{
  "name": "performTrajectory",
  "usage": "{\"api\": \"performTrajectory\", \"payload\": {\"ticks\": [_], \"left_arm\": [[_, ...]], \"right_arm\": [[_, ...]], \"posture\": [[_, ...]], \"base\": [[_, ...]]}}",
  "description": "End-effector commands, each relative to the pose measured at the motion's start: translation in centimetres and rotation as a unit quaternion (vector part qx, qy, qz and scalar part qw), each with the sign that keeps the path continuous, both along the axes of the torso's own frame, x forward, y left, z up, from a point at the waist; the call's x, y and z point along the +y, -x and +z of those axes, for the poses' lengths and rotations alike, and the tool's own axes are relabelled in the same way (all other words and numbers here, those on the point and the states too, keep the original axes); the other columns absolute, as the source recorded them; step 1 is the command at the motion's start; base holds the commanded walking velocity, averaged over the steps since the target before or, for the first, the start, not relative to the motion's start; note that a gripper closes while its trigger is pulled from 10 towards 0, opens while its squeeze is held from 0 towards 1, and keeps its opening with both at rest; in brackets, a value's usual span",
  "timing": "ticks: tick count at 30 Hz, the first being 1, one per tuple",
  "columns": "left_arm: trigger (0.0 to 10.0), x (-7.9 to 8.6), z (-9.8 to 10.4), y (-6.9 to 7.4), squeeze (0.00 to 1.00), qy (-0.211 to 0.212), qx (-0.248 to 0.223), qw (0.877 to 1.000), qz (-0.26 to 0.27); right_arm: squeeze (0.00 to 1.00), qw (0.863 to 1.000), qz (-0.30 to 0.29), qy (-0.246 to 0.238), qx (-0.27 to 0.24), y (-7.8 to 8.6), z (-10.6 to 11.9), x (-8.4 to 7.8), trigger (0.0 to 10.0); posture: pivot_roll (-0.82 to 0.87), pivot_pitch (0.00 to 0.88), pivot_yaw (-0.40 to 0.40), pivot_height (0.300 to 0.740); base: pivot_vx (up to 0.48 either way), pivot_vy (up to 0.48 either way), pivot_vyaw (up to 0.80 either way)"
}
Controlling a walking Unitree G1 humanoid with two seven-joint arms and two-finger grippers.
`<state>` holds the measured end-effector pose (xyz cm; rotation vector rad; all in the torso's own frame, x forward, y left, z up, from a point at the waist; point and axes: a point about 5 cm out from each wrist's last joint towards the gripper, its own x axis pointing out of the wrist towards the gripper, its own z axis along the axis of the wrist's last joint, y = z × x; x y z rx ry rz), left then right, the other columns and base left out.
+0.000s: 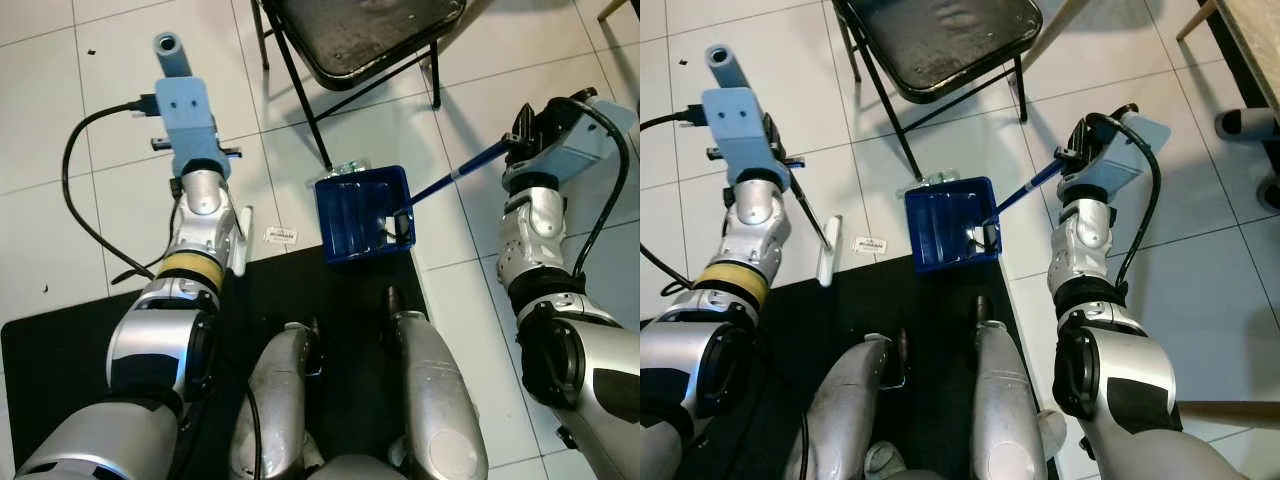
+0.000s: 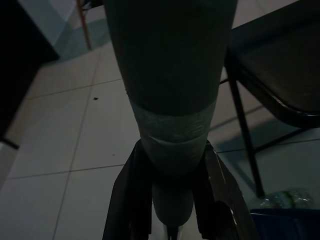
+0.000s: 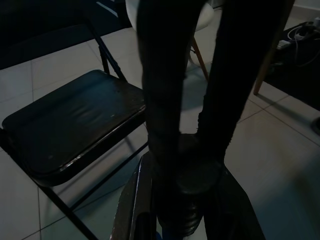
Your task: Sweep floor
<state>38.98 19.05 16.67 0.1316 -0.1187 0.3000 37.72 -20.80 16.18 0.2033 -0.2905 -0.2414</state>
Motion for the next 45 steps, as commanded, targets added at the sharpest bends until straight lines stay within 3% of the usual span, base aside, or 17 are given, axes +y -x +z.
{"api": "performTrajectory", "payload": {"ticks": [1, 14, 16, 17, 19, 20, 22, 23, 25, 27, 30, 31, 34, 35, 39, 43, 45], "left_arm": [[10.0, -0.1, -3.5, 0.9, 0.0, 0.006, 0.073, 0.997, 0.022], [10.0, -2.5, -3.6, 0.5, 0.0, 0.009, 0.093, 0.996, -0.011], [10.0, -4.2, -4.1, 0.4, 0.0, 0.011, 0.114, 0.992, -0.056], [10.0, -4.2, -4.1, 0.4, 0.0, 0.011, 0.114, 0.992, -0.056], [10.0, -7.7, -5.5, 1.1, 0.0, 0.027, 0.154, 0.979, -0.129], [10.0, -7.7, -5.5, 1.1, 0.0, 0.027, 0.154, 0.979, -0.129], [10.0, -9.4, -6.0, 1.5, 0.0, 0.051, 0.171, 0.971, -0.156], [10.0, -11.0, -6.3, 2.0, 0.0, 0.081, 0.182, 0.963, -0.18], [10.0, -11.9, -6.3, 2.3, 0.0, 0.101, 0.187, 0.958, -0.193], [10.0, -14.6, -5.4, 3.4, 0.0, 0.187, 0.206, 0.936, -0.214], [10.0, -16.1, -4.1, 4.0, 0.0, 0.246, 0.206, 0.92, -0.226], [10.0, -16.1, -4.1, 4.0, 0.0, 0.246, 0.206, 0.92, -0.226], [10.0, -17.2, 0.0, 3.7, 0.0, 0.366, 0.18, 0.89, -0.205], [10.0, -17.2, 0.0, 3.7, 0.0, 0.366, 0.18, 0.89, -0.205], [10.0, -17.3, 5.0, 3.2, 0.0, 0.481, 0.146, 0.846, -0.177], [10.0, -16.6, 7.0, 3.3, 0.0, 0.535, 0.13, 0.82, -0.155], [10.0, -16.4, 7.6, 3.1, 0.0, 0.546, 0.121, 0.815, -0.15]], "right_arm": [[0.0, 0.997, -0.013, -0.011, 0.073, 1.1, -3.6, -0.3, 10.0], [0.0, 0.995, -0.046, -0.01, 0.089, 1.2, -3.7, -1.2, 10.0], [0.0, 0.995, -0.043, -0.005, 0.09, 1.2, -3.6, -1.1, 10.0], [0.0, 0.995, -0.043, -0.005, 0.09, 1.2, -3.6, -1.1, 10.0], [0.0, 0.995, -0.043, -0.006, 0.09, 1.1, -3.6, -1.0, 10.0], [0.0, 0.995, -0.043, -0.006, 0.09, 1.1, -3.6, -1.0, 10.0], [0.0, 0.995, -0.044, -0.007, 0.09, 1.1, -3.6, -1.0, 10.0], [0.0, 0.995, -0.044, -0.007, 0.09, 1.1, -3.5, -0.9, 10.0], [0.0, 0.995, -0.045, -0.008, 0.09, 1.1, -3.5, -0.9, 10.0], [0.0, 0.995, -0.045, -0.009, 0.09, 1.1, -3.5, -0.9, 10.0], [0.0, 0.995, -0.046, -0.01, 0.091, 1.1, -3.6, -1.0, 10.0], [0.0, 0.995, -0.046, -0.01, 0.091, 1.1, -3.6, -1.0, 10.0], [0.0, 0.994, -0.048, -0.014, 0.092, 1.1, -3.6, -1.1, 10.0], [0.0, 0.994, -0.048, -0.014, 0.092, 1.1, -3.6, -1.1, 10.0], [0.0, 0.994, -0.05, -0.022, 0.093, 1.0, -3.5, -1.1, 10.0], [0.0, 0.994, -0.05, -0.024, 0.093, 0.9, -3.4, -1.0, 10.0], [0.0, 0.994, -0.05, -0.025, 0.093, 0.8, -3.3, -1.0, 10.0]], "posture": [[0.08, 0.522, 0.054, 0.74], [0.07, 0.524, 0.06, 0.74], [0.07, 0.518, 0.057, 0.74], [0.07, 0.518, 0.057, 0.74], [0.08, 0.513, 0.057, 0.74], [0.08, 0.513, 0.057, 0.74], [0.08, 0.512, 0.057, 0.74], [0.08, 0.512, 0.057, 0.74], [0.08, 0.512, 0.057, 0.74], [0.08, 0.505, 0.055, 0.74], [0.08, 0.504, 0.054, 0.74], [0.08, 0.504, 0.054, 0.74], [0.09, 0.494, 0.05, 0.74], [0.09, 0.494, 0.05, 0.74], [0.1, 0.478, 0.048, 0.74], [0.1, 0.466, 0.045, 0.74], [0.1, 0.463, 0.044, 0.74]], "base": [[0.0, 0.0, 0.0], [0.0, 0.0, 0.0], [0.0, 0.0, 0.0], [0.0, 0.0, 0.0], [0.0, 0.0, 0.0], [0.0, 0.0, 0.0], [0.0, 0.0, 0.0], [0.0, 0.0, 0.0], [0.0, 0.0, 0.0], [0.0, 0.0, 0.0], [0.0, 0.0, 0.0], [0.0, 0.0, 0.0], [0.0, 0.0, 0.0], [0.0, 0.0, 0.0], [0.0, 0.0, 0.0], [0.0, 0.0, 0.0], [0.0, 0.0, 0.0]]}}
